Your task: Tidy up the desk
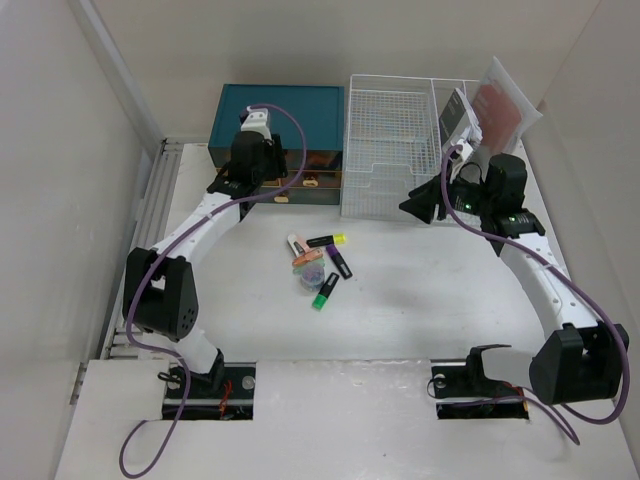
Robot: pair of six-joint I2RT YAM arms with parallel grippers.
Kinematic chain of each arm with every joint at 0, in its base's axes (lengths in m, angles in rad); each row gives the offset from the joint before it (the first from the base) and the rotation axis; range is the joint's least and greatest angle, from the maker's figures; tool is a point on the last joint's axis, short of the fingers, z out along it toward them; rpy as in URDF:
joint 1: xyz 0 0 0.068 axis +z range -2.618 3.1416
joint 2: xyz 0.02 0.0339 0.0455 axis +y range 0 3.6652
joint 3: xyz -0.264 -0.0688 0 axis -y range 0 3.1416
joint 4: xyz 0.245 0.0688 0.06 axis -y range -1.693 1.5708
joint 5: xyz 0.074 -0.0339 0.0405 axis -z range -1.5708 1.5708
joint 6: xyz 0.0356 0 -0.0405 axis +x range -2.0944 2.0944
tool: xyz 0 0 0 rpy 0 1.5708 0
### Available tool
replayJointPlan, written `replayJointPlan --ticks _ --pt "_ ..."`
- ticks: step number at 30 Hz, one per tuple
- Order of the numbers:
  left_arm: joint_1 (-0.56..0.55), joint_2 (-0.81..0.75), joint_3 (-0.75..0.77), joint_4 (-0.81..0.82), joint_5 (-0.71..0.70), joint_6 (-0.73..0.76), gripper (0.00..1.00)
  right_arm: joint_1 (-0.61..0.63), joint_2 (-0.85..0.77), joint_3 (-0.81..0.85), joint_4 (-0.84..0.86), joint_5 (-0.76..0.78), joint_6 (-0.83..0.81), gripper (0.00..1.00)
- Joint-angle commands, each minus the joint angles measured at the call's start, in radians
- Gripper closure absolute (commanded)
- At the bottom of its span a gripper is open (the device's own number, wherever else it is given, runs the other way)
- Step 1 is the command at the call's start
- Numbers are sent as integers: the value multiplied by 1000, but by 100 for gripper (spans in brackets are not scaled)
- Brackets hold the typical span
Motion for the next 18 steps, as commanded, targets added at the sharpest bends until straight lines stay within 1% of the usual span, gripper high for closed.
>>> replayJointPlan --ticks 1,2,4,7,11,12,15,18 --pt "7 -1 31 13 -24 -2 59 -1 -9 1 11 -29 4 42" --pt "7 -1 31 13 -24 -2 63 -1 -9 1 11 -29 4 42" --pt "-3 -1 22 13 -24 -2 64 -1 -9 1 11 -29 4 42" --pt "-3 -10 22 13 -24 -2 71 -1 -9 1 11 -29 4 42" --pt "-3 -10 11 13 -33 -2 72 -1 -9 1 11 -29 4 42" --pt "-3 -10 2 13 -33 -2 76 -1 -9 1 11 -29 4 42" --pt "-3 -21 -7 13 -33 -13 76 -1 -9 1 11 -29 4 42" --pt "-15 -48 -53 13 -42 -22 76 -1 -9 1 11 -38 4 42"
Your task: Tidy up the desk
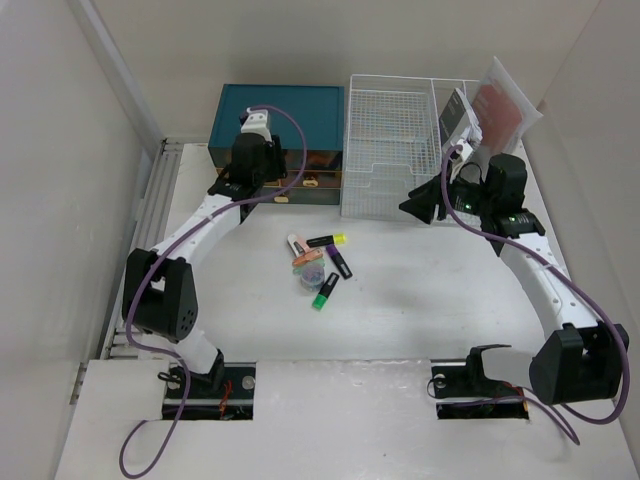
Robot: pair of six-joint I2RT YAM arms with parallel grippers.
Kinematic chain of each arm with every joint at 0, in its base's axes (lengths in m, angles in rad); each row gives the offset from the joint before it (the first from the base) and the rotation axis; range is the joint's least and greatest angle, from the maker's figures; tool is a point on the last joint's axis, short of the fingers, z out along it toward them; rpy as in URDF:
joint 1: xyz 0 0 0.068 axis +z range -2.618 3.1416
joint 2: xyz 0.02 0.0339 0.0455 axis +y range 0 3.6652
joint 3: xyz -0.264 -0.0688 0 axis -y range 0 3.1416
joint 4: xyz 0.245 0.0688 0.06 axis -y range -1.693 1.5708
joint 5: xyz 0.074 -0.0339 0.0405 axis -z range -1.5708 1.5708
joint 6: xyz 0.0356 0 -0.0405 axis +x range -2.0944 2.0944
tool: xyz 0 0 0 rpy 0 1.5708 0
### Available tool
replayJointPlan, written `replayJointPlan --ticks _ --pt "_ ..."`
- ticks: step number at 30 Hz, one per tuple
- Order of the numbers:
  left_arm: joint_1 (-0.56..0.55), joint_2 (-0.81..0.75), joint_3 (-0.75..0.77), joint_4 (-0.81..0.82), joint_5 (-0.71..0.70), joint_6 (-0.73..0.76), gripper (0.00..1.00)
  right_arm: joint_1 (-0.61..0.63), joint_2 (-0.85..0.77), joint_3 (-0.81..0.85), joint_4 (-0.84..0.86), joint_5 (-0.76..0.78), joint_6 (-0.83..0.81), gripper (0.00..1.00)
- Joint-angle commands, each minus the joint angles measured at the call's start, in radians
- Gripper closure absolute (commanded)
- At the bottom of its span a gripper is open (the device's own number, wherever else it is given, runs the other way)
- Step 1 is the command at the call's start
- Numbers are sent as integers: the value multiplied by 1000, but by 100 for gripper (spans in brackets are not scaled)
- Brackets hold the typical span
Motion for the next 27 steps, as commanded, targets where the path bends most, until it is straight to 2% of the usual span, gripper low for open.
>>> replayJointPlan --ticks 1,16,22,24,25,26,27 --pt "-17 -45 -52 -6 -42 -13 76 -1 0 1 11 -32 4 42" --pt "-68 -276 -241 -86 -72 -50 74 -1 10 1 11 -70 4 42" --pt "-97 -322 -284 -104 -62 -62 73 -1 19 1 11 -70 4 42" --pt "-97 -332 -293 -114 -62 -62 64 -1 19 1 11 -70 4 42" --pt "-97 -344 -293 -114 -73 -62 54 10 19 1 11 -79 -8 40" --pt "-97 -344 -293 -114 -73 -62 40 10 19 1 11 -79 -8 40" --pt "-97 -355 -293 -114 -73 -62 32 22 19 1 11 -79 -19 38"
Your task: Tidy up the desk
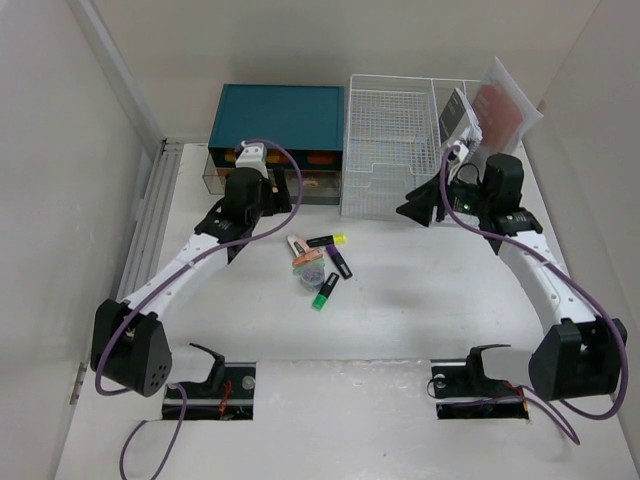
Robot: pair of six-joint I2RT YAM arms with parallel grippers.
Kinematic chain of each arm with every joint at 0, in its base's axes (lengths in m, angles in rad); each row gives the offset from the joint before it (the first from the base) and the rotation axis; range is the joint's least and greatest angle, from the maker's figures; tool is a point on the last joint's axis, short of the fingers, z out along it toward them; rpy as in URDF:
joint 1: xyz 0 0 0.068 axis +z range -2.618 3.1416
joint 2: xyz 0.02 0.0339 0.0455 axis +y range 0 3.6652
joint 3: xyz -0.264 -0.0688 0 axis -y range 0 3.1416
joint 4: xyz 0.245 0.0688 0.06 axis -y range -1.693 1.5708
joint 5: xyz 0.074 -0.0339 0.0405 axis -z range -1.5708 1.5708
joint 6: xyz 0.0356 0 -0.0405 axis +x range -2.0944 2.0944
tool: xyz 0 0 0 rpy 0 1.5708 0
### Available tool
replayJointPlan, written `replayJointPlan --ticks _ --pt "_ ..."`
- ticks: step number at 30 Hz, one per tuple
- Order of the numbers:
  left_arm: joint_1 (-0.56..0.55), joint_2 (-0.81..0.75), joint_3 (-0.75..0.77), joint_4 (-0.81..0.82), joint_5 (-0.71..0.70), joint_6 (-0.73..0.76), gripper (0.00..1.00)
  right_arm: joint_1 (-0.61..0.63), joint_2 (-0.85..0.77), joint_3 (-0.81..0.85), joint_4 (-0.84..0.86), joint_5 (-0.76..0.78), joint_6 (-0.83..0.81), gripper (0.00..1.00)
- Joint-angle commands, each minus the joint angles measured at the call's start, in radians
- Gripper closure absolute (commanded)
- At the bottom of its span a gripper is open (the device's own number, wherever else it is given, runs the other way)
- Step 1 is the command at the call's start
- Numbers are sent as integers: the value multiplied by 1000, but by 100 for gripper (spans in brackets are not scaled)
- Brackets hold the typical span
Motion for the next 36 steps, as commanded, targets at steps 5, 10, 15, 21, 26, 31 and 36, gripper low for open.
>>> replayJointPlan --ticks 5,10,15,21,26,31,36 --pt "-9 -85 -13 -43 35 -13 8 75 -2 14 -45 -13 -132 29" --pt "-9 -179 -12 -86 104 -32 6 234 26 74 -203 131 -358 22" --pt "-18 -396 -80 -83 133 -20 9 479 46 74 -228 399 -577 18" --pt "-18 -683 -252 16 -43 13 10 634 168 88 -228 548 -676 16" --pt "-18 -768 -284 4 -110 13 10 681 335 177 -199 613 -671 16" --pt "-18 -788 -295 4 -120 13 10 731 457 225 -168 637 -636 15" --pt "1 -788 -284 -8 -120 23 9 740 552 277 -167 585 -614 10"
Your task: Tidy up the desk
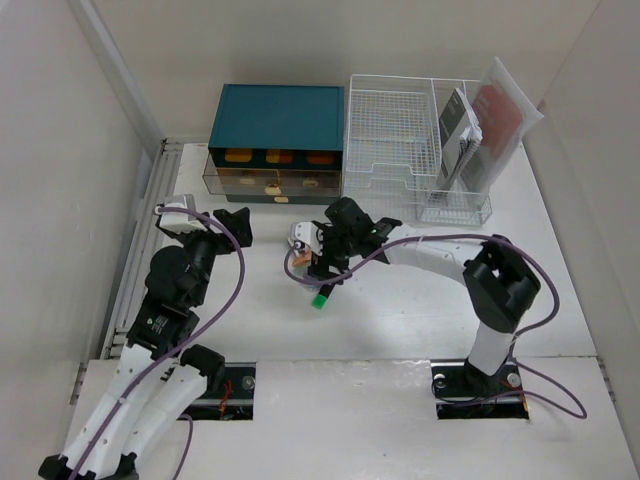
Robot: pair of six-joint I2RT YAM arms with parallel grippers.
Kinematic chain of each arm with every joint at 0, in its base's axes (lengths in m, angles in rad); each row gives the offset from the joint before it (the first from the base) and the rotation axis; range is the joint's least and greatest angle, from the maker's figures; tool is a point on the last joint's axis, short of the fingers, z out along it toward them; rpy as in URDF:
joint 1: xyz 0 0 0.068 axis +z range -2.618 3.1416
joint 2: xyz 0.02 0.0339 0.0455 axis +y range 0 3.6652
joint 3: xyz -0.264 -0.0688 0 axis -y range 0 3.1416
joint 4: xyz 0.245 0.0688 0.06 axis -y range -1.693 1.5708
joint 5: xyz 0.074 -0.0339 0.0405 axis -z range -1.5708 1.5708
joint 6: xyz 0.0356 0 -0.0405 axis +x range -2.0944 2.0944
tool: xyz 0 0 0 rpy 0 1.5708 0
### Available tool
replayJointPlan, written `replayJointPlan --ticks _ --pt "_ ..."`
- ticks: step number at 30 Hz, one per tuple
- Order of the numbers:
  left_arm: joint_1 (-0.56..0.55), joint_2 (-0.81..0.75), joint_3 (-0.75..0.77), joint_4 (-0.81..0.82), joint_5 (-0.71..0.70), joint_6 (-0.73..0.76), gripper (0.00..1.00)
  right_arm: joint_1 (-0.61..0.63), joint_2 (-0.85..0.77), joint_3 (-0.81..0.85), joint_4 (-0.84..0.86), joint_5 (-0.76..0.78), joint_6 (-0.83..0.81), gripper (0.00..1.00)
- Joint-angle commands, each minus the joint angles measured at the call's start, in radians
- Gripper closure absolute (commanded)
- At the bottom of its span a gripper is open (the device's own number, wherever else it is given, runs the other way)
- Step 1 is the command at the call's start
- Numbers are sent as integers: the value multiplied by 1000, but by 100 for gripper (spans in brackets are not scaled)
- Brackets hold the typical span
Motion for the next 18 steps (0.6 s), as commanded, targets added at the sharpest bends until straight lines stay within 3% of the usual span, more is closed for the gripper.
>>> replayJointPlan --ticks 1,12,18 --pt "14 -8 9 36 -20 15 9 11 33 61 29 -38 13 10" --pt "14 -27 9 36 0 25 9 58 105 109 -23 -115 -27 7" --pt "14 -45 9 36 9 25 8 89 134 109 -11 -84 -27 7"
